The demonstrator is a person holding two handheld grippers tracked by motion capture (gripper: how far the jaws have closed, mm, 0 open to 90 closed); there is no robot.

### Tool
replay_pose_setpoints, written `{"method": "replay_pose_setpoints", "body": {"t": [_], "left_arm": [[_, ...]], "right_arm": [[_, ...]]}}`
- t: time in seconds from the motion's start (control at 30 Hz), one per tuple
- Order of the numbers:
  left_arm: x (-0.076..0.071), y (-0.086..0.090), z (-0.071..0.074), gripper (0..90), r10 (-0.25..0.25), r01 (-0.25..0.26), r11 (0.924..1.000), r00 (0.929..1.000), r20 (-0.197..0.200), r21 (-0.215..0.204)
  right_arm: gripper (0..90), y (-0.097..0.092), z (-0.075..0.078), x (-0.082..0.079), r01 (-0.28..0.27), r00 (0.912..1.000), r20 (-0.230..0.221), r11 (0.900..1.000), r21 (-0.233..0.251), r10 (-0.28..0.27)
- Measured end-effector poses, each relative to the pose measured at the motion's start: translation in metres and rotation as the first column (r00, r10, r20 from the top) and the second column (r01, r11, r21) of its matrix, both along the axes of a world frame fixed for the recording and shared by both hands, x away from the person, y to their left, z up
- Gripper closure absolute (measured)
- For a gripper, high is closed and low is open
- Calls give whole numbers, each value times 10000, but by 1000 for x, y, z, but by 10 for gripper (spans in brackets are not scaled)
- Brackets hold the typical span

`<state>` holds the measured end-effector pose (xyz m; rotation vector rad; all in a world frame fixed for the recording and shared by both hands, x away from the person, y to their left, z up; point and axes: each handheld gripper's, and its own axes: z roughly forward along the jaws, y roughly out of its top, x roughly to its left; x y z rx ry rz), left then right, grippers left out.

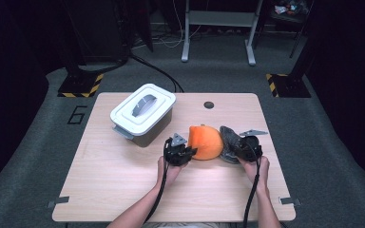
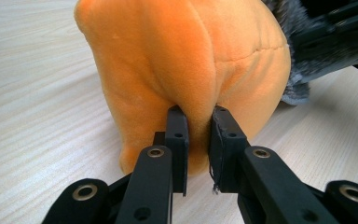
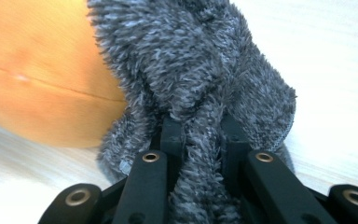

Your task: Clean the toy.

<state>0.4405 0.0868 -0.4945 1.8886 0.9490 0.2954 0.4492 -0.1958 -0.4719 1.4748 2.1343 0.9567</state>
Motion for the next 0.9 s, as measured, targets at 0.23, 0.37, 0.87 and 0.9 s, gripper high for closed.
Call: {"method": "replay_pose_setpoints", "body": {"t": [0.23,0.37,0.87,0.9], "left_arm": [[0,-1,0,791,-34,34,10000,10000,53,58],[1,-1,-1,792,-16,15,10000,10000,75,48],[-1,-1,-1,793,-5,4,10000,9998,194,71],[-1,-1,-1,793,-17,15,10000,9998,200,85]], "right_arm": [[760,-1,27,-16,-342,9969,715,9990,305,319],[760,8,39,-20,-719,9919,1078,9968,345,678],[759,73,67,-17,-2151,9659,1446,9765,-120,2146],[759,79,67,-16,-2242,9645,1404,9744,-134,2239]]}}
